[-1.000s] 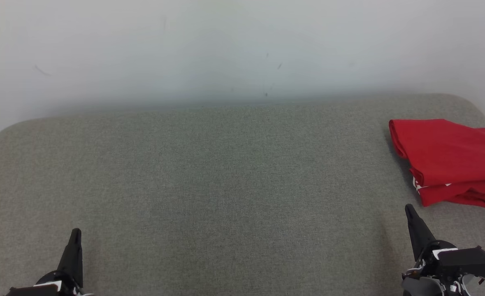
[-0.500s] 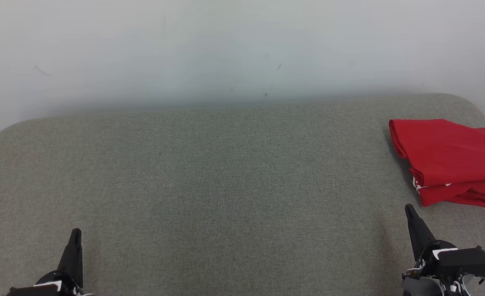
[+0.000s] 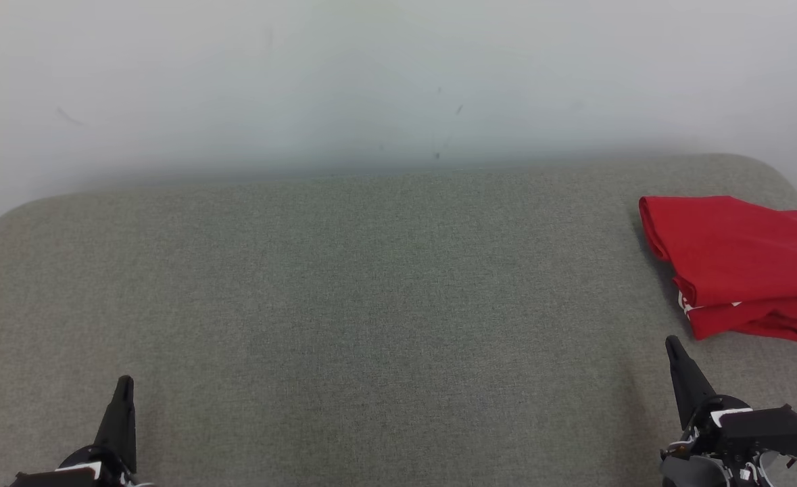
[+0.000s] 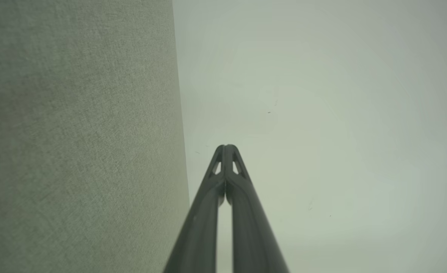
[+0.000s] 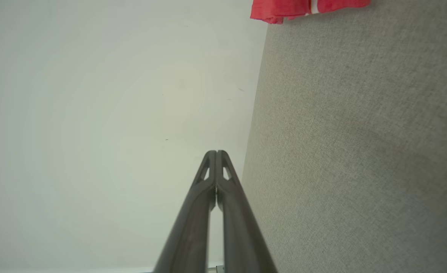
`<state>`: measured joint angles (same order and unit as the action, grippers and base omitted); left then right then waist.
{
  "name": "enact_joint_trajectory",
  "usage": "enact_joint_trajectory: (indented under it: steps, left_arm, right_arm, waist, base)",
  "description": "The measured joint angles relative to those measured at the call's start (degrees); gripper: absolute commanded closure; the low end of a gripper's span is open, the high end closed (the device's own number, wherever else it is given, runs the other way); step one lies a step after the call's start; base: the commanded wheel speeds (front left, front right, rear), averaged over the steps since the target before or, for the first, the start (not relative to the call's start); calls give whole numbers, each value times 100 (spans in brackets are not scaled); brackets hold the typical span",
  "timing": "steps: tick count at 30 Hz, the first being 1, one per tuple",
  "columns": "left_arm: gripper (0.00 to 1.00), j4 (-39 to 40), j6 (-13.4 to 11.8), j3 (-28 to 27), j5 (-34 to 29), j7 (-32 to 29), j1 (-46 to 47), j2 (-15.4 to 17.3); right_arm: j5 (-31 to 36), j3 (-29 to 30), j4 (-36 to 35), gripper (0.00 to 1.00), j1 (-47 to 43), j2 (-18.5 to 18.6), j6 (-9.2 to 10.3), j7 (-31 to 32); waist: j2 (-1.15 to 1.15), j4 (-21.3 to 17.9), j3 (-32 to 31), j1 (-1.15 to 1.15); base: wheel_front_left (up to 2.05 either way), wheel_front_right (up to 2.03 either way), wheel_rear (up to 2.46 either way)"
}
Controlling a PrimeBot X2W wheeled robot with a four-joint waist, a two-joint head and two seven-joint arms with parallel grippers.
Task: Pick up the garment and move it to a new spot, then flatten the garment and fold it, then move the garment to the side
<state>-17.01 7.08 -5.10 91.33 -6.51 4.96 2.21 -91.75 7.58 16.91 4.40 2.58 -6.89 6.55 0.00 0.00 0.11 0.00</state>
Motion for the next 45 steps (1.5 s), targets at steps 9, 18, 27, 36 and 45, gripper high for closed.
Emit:
enact_joint_trajectory:
  steps: [9,18,27,36,45]
  left_arm:
    - [100,1,0,0,0,0,0,0]
    - [100,1,0,0,0,0,0,0]
    - [100,1,0,0,0,0,0,0]
    - [100,2,0,0,0,0,0,0]
    - [100,2,0,0,0,0,0,-1]
  right_arm:
    - [0,0,0,100,0,0,0,0]
    - [0,0,-1,100,0,0,0,0]
    - [0,0,-1,100,0,0,0,1]
    - [0,0,-1,100,0,0,0,0]
    - [0,0,-1,100,0,0,0,0]
  waist:
    - [0,0,0,0]
    - [0,0,0,0]
    - [0,0,0,0]
    - [0,0,0,0]
    - [0,0,0,0]
  base:
    - [0,0,0]
    - [0,0,0]
    - [0,0,0]
    - [0,0,0]
    - [0,0,0]
